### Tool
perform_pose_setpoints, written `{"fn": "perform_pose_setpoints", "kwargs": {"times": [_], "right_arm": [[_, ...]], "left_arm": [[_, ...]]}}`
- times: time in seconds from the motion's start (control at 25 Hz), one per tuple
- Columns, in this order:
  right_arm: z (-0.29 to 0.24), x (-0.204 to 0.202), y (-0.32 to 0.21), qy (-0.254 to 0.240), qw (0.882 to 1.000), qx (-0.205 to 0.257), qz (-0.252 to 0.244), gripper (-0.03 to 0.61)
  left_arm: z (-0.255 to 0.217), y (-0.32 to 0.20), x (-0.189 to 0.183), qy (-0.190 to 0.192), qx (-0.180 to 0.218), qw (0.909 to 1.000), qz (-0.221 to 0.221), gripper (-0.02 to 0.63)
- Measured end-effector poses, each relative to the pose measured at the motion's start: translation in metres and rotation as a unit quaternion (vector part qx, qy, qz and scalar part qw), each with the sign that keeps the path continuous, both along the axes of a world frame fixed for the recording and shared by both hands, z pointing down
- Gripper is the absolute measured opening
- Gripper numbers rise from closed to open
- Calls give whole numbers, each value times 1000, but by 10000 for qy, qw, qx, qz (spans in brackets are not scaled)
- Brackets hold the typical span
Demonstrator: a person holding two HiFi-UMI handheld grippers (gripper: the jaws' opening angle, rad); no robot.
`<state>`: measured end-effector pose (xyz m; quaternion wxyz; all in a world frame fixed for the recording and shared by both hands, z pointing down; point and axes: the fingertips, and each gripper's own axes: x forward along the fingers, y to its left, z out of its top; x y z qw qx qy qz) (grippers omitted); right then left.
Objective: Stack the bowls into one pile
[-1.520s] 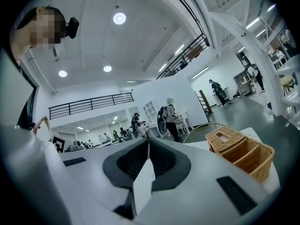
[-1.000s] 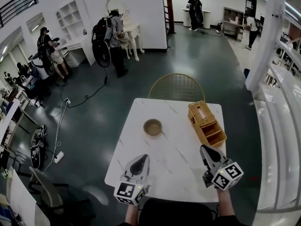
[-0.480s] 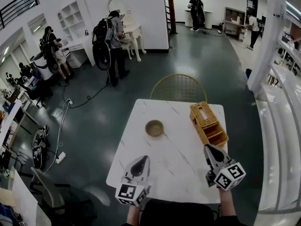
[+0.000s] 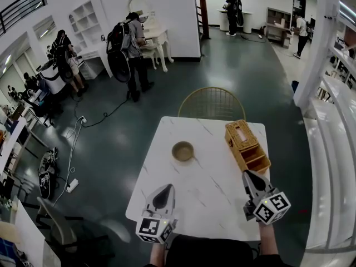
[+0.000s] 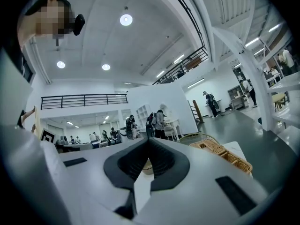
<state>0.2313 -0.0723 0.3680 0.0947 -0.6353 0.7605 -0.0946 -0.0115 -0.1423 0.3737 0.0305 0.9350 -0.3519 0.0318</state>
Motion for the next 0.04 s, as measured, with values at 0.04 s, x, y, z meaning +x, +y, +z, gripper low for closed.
{"fn": "perform_pose_setpoints", "kwargs": {"times": [0.04], "right_arm": [[1,0,0,-12,10000,-7,6,14]], "left_arm": [[0,0,-1,6,-12,10000,-13,14]]}}
